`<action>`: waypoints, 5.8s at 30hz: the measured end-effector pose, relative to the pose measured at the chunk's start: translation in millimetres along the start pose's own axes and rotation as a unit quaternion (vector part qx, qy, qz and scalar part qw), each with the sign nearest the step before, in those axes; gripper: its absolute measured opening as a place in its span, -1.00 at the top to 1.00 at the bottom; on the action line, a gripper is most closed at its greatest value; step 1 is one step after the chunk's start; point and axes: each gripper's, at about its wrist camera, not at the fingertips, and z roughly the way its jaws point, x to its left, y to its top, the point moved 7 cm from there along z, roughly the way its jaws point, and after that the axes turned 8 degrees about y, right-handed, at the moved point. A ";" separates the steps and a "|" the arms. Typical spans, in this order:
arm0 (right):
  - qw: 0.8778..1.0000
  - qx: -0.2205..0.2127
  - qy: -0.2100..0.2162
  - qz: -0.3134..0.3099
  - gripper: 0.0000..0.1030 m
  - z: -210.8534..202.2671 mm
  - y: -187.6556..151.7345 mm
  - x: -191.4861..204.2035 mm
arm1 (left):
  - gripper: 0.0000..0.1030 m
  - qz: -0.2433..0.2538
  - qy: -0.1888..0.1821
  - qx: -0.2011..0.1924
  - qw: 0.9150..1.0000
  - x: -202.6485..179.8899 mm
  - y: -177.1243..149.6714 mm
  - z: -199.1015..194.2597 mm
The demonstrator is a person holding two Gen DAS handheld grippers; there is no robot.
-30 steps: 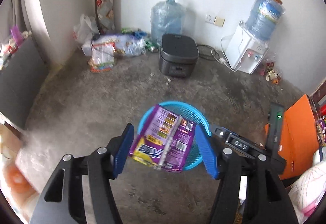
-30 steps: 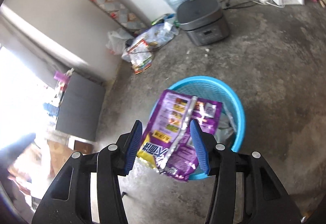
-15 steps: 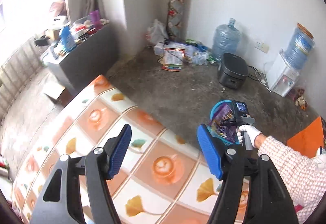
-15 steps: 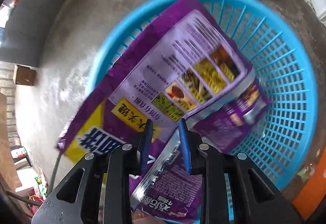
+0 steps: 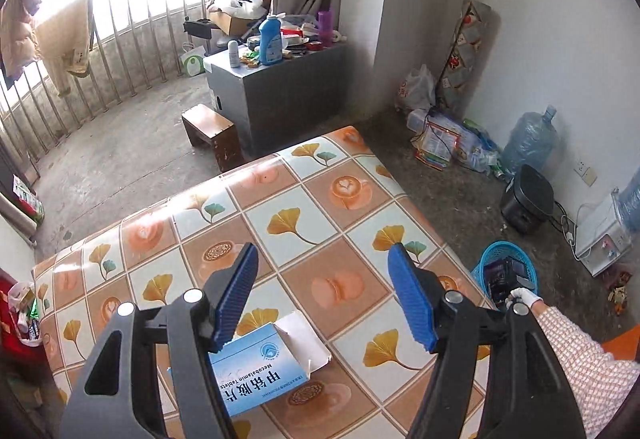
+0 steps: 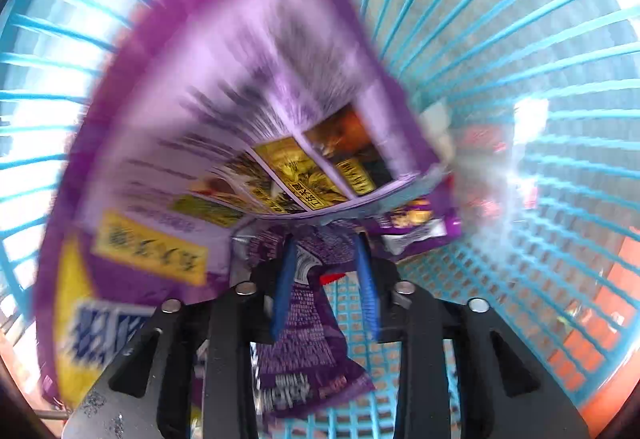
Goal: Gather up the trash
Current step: 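Bring both tools back to the table toward the blue box and Pepsi bottle, then grasp the Pepsi bottle with the right tool while the left tool grasps the blue medicine box, then lift the blue box and Pepsi bottle and carry them toward the blue basket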
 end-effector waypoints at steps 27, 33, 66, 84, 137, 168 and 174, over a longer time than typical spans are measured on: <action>0.763 -0.238 0.363 -0.479 -0.33 -366.7 -331.1 321.0 | -0.48 -0.218 0.043 -0.056 0.973 181.4 -135.0 -104.7; 0.729 -0.057 0.406 -0.548 -0.33 -307.1 -458.0 406.1 | -0.48 -0.281 0.058 -0.014 0.958 220.8 -206.9 -88.6; 0.805 0.012 0.454 -0.382 -0.09 -321.8 -440.8 359.1 | 0.19 -0.070 -0.138 0.009 0.988 69.4 -180.9 -17.7; 0.867 -0.096 0.341 -0.350 -0.12 -303.9 -418.3 319.1 | -0.29 -0.223 -0.252 0.152 0.930 110.0 -167.1 56.4; 0.880 -0.152 0.321 -0.315 -0.15 -313.9 -399.3 218.0 | -0.48 -0.026 -0.125 0.166 0.978 -60.9 -224.2 -2.3; 0.876 -0.150 0.329 -0.320 -0.15 -313.4 -401.7 217.3 | -0.43 -0.005 -0.044 0.120 0.992 -46.3 -202.2 23.7; 0.876 -0.150 0.328 -0.321 -0.15 -313.5 -401.6 217.3 | -0.45 0.008 -0.044 0.125 0.991 -46.3 -206.8 16.9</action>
